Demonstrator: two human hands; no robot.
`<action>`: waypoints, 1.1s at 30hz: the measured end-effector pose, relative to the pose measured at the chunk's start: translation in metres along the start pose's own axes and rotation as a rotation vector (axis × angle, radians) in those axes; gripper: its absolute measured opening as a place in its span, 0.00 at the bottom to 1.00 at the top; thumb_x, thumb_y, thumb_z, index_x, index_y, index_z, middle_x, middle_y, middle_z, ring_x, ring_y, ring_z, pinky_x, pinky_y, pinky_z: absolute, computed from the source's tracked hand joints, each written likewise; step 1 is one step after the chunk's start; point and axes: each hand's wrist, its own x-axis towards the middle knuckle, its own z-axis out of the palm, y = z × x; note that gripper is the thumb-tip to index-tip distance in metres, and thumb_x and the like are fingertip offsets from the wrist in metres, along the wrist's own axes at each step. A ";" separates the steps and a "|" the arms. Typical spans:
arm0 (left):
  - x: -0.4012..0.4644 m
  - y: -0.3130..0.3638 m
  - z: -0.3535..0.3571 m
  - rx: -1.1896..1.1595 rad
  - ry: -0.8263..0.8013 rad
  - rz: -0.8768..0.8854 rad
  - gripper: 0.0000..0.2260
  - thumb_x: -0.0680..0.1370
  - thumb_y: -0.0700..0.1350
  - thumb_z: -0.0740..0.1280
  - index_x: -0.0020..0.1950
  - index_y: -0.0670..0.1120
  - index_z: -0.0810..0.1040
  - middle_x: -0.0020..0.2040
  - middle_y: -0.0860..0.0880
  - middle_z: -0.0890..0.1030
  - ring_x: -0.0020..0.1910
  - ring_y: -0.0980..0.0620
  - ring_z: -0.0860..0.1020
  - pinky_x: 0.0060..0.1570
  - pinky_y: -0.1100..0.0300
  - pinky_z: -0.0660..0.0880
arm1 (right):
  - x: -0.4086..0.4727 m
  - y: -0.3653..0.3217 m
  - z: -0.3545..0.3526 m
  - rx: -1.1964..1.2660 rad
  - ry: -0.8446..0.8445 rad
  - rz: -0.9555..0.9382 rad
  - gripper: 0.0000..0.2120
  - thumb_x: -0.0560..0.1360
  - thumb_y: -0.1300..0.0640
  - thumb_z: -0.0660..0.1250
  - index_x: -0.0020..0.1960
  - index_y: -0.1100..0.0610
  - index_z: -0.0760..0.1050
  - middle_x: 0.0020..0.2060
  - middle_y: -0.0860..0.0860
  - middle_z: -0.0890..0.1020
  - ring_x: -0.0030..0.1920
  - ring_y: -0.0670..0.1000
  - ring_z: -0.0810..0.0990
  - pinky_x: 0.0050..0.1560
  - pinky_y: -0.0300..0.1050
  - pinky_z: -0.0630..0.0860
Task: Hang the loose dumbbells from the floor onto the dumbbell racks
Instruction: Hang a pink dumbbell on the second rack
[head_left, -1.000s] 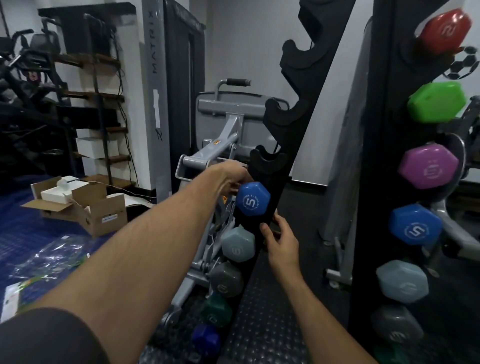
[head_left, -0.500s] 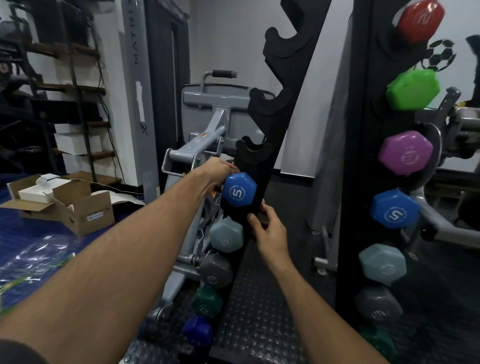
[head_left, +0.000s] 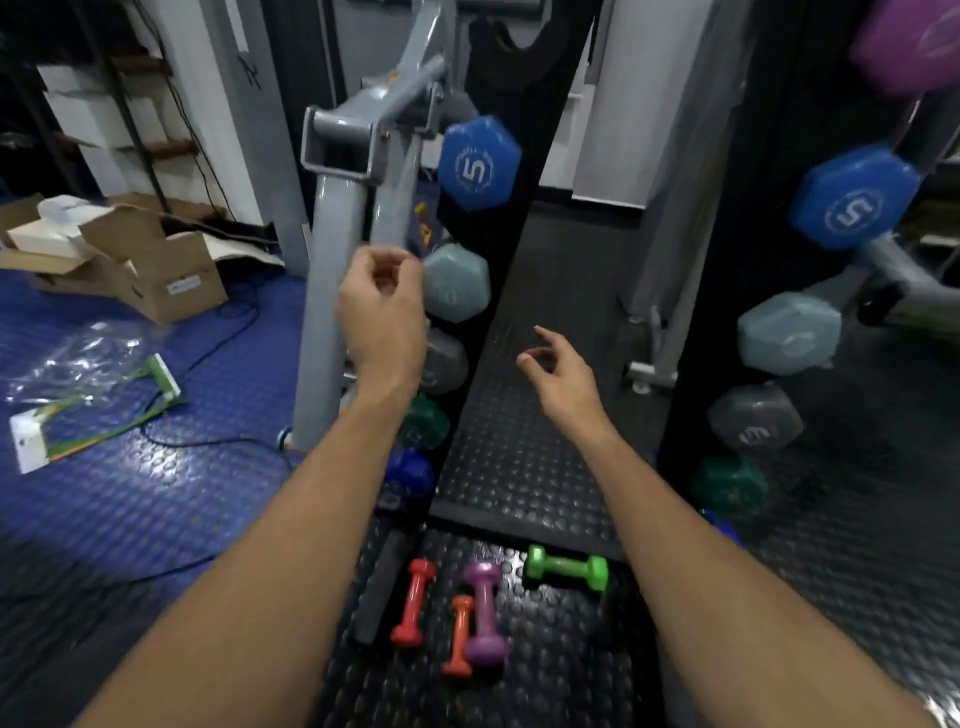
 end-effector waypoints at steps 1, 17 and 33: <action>-0.019 -0.020 -0.005 0.024 0.057 -0.015 0.02 0.77 0.42 0.68 0.44 0.49 0.79 0.35 0.56 0.79 0.34 0.62 0.75 0.41 0.61 0.74 | -0.007 0.017 0.005 -0.013 -0.021 0.036 0.24 0.82 0.50 0.67 0.76 0.50 0.68 0.54 0.46 0.80 0.53 0.42 0.78 0.44 0.30 0.71; -0.252 -0.347 -0.054 0.503 -0.423 -1.119 0.07 0.76 0.44 0.73 0.42 0.41 0.80 0.37 0.46 0.79 0.38 0.46 0.77 0.41 0.49 0.80 | -0.060 0.256 0.100 -0.495 -0.495 0.289 0.13 0.78 0.54 0.70 0.61 0.57 0.83 0.55 0.52 0.86 0.53 0.49 0.83 0.60 0.45 0.79; -0.297 -0.384 -0.007 1.136 -0.755 -0.787 0.21 0.75 0.49 0.76 0.64 0.43 0.76 0.59 0.45 0.83 0.59 0.44 0.83 0.56 0.52 0.79 | -0.061 0.348 0.173 -0.554 -0.738 0.173 0.25 0.75 0.55 0.75 0.70 0.56 0.76 0.63 0.55 0.82 0.64 0.55 0.79 0.64 0.44 0.71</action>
